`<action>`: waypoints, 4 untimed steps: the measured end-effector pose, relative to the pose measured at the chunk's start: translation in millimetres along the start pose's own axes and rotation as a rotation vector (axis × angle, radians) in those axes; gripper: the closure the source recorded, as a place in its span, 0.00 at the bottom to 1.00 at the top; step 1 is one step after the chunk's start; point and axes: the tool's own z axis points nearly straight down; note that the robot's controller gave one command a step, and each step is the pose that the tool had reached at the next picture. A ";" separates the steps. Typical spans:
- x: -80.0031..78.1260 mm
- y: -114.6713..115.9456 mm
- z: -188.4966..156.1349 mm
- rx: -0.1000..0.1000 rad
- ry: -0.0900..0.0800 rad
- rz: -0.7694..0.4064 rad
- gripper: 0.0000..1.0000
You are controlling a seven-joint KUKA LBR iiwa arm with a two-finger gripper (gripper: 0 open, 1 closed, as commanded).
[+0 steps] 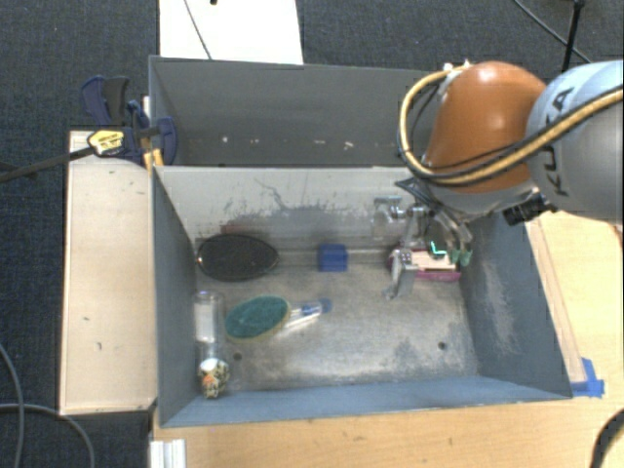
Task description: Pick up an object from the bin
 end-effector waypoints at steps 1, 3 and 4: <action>-14.0 17.3 -26.1 0.001 -0.012 -0.240 0.00; -6.2 26.6 107.6 0.001 -0.003 -0.604 0.00; 29.0 29.0 127.3 0.000 -0.003 -0.576 0.00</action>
Offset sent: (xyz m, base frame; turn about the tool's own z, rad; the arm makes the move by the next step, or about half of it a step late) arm 0.0124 0.0168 0.0244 -0.2394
